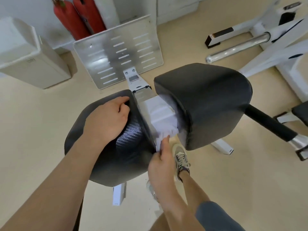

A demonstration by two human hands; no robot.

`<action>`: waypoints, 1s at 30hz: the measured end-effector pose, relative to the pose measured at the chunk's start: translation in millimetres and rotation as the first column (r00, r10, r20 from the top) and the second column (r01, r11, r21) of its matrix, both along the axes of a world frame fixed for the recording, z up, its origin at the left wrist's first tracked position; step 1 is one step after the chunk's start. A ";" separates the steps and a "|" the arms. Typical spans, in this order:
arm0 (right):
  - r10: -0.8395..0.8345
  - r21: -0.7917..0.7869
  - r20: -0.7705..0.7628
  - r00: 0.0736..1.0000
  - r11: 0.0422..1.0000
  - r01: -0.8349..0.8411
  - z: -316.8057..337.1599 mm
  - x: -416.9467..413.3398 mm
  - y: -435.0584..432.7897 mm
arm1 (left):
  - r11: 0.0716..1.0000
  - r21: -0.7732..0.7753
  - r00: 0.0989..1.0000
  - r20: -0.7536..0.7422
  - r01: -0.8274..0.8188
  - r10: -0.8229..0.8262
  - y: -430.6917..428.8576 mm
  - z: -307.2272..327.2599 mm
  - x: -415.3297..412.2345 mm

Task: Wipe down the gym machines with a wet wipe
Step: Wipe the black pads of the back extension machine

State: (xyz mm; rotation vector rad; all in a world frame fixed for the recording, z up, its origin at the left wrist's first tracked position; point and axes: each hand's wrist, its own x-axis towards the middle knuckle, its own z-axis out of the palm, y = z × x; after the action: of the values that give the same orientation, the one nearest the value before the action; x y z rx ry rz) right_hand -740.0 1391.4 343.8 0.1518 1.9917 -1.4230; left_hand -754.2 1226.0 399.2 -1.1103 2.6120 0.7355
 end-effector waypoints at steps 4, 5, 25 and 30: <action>-0.207 -0.091 0.263 0.942 0.967 0.238 17.3 -36.7 -15.7 | 1.000 -0.026 1.000 -0.004 -0.004 0.004 4.8 1.6 1.6; -0.154 -0.082 0.226 0.962 0.981 0.176 24.7 -39.5 -22.2 | 0.999 -0.035 1.000 -0.003 -0.006 0.006 5.9 1.8 1.3; 0.501 0.385 -0.340 0.796 0.846 -0.368 28.8 -19.1 -7.1 | 0.995 -0.096 1.000 -0.015 -0.016 0.015 13.7 7.6 2.8; 0.768 0.548 -0.389 0.509 0.637 -0.543 42.5 -48.5 -2.5 | 0.996 -0.090 0.999 -0.037 0.026 -0.030 9.2 1.4 4.9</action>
State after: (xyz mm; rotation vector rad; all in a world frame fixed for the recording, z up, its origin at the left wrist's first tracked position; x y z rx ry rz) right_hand -788.5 1388.9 386.3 -0.9649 2.3852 -0.5807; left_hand -749.3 1235.2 400.6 -1.0915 2.7110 0.6458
